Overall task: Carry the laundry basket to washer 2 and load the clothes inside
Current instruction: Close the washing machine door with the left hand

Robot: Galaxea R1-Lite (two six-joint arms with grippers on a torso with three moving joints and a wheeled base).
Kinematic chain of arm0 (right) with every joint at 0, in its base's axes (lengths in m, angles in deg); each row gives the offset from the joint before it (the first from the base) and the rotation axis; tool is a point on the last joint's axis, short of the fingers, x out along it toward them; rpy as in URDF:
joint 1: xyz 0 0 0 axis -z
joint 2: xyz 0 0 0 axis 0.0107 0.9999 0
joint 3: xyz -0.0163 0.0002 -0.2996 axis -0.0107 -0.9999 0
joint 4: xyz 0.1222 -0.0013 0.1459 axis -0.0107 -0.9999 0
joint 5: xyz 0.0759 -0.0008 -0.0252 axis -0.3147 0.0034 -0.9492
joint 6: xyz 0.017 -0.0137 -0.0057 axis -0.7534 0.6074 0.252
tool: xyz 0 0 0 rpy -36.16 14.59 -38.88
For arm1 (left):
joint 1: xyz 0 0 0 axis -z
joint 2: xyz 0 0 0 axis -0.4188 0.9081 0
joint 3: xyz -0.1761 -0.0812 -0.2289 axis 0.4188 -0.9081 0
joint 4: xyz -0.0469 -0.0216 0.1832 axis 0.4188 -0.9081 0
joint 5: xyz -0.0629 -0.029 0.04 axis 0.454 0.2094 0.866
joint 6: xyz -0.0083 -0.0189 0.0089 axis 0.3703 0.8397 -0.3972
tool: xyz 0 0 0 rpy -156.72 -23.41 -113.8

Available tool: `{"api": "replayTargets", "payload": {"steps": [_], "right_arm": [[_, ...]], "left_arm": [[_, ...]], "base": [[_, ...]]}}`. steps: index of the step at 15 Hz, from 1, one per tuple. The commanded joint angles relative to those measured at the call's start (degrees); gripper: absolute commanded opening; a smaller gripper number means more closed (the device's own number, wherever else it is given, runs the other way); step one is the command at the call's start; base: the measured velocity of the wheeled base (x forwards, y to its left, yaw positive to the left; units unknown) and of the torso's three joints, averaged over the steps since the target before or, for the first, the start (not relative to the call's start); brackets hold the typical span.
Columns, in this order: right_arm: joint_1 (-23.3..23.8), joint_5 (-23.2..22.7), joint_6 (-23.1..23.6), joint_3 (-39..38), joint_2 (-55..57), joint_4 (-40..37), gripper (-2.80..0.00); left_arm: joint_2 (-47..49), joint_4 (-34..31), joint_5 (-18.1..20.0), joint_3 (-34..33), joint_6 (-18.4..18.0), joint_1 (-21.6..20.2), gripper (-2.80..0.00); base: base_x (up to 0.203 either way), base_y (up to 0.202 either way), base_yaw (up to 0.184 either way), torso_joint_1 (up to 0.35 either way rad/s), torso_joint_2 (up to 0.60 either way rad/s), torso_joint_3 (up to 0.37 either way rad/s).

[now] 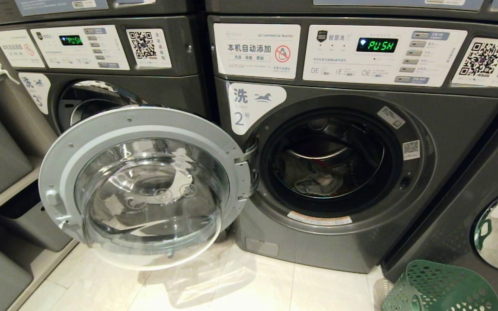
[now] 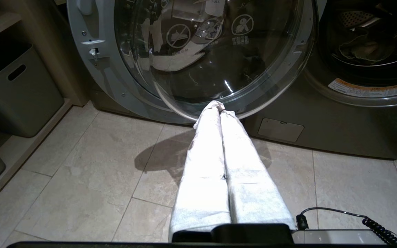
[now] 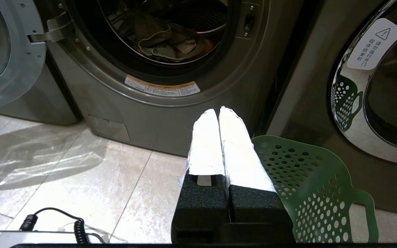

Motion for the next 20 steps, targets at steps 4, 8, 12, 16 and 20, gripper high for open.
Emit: {"api": "replayTargets", "payload": {"steps": [4, 8, 12, 16, 20], "right_arm": [[0.0, 0.0, 0.1, 0.0, 0.1, 0.0, -2.80], [0.0, 0.0, 0.0, 0.0, 0.1, 0.0, -2.80], [0.0, 0.0, 0.0, 0.0, 0.1, 0.0, -2.80], [0.0, 0.0, -0.1, 0.0, 0.1, 0.0, -2.80], [0.0, -1.1, 2.1, 0.0, 0.1, 0.0, -2.80]], "left_arm": [[0.1, 0.0, 0.0, 0.0, 0.0, 0.0, -2.80], [0.1, 0.0, 0.0, 0.0, 0.0, 0.0, -2.80], [0.1, 0.0, 0.0, 0.0, 0.0, 0.0, -2.80], [0.4, -0.2, 0.1, 0.1, -0.6, 0.1, -2.80], [0.1, 0.5, 0.5, 0.6, -1.7, 0.1, -2.80]], "base": [[0.000, 0.000, 0.000, 0.000, 0.00, 0.000], [-0.129, 0.000, 0.000, -0.001, 0.00, 0.004], [0.000, 0.000, 0.000, 0.000, 0.00, 0.000], [0.000, 0.000, 0.000, 0.000, 0.00, 0.000], [0.000, 0.000, 0.000, 0.000, 0.00, 0.000]]}}
